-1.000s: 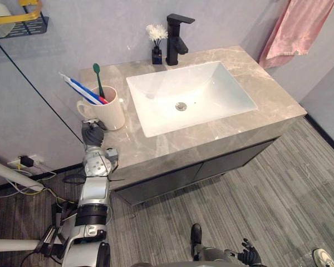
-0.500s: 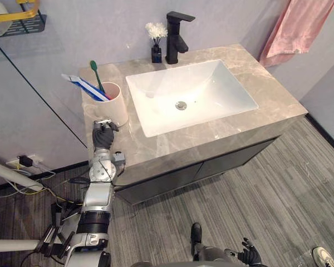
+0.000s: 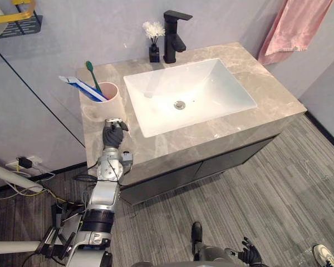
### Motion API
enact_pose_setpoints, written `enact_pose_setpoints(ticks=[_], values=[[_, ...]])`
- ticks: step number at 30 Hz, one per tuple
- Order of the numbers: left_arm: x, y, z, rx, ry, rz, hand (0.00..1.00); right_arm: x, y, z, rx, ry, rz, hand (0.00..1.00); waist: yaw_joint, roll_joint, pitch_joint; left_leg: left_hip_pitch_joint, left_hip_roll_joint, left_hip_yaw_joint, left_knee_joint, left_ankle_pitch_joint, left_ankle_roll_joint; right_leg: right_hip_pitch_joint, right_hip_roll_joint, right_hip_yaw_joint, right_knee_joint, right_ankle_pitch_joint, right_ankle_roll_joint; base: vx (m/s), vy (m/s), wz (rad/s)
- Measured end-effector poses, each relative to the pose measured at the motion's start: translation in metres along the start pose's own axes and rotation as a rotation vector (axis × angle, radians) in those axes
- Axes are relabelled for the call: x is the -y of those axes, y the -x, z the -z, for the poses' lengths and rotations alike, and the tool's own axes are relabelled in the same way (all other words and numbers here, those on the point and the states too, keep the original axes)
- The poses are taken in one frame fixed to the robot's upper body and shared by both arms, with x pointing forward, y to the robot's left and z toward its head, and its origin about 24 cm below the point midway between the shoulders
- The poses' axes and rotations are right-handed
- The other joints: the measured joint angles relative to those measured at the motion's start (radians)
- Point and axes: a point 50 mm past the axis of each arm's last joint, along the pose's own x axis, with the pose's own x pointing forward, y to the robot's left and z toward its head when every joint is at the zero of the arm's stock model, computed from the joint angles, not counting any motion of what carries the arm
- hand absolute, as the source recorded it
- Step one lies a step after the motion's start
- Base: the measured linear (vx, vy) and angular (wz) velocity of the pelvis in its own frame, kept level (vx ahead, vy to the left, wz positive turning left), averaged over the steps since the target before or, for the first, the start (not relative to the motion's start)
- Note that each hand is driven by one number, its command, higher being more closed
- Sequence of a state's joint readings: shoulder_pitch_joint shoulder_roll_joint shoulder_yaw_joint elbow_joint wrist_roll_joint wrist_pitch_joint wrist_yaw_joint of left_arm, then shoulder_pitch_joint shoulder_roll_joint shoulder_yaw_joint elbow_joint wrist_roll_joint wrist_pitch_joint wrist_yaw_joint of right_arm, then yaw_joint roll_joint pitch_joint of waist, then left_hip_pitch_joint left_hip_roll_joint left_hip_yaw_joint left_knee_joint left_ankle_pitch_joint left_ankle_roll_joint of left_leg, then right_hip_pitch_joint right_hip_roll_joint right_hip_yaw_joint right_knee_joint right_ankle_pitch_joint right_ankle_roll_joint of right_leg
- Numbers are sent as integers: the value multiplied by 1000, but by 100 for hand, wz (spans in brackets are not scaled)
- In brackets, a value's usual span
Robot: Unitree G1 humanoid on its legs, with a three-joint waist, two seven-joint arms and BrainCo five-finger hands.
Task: Organize washtable
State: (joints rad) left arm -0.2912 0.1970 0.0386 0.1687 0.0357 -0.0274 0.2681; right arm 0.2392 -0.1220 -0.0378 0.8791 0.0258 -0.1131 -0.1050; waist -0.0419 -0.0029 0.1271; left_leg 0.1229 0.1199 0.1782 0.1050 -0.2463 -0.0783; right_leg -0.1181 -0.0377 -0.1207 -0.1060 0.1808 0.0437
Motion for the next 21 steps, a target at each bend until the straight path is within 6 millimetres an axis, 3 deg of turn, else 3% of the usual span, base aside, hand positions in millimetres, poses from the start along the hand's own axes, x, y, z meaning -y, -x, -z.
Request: enact_pose_setpoints(ticks=[14, 21], values=[[1, -24, -2, -21, -62, -59, 100, 1, 0, -1, 10, 0, -1, 0, -4, 3, 6, 6, -1, 16, 1, 0, 0, -10, 3, 17, 0, 4, -2, -3, -3, -3], [-11, -41, -14, 5, -85, -113, 100, 0, 0, -7, 41, -3, -5, 0, -8, -3, 36, 3, -2, 24, 3, 0, 0, -18, 5, 26, 0, 10, -5, -3, -6, -2]])
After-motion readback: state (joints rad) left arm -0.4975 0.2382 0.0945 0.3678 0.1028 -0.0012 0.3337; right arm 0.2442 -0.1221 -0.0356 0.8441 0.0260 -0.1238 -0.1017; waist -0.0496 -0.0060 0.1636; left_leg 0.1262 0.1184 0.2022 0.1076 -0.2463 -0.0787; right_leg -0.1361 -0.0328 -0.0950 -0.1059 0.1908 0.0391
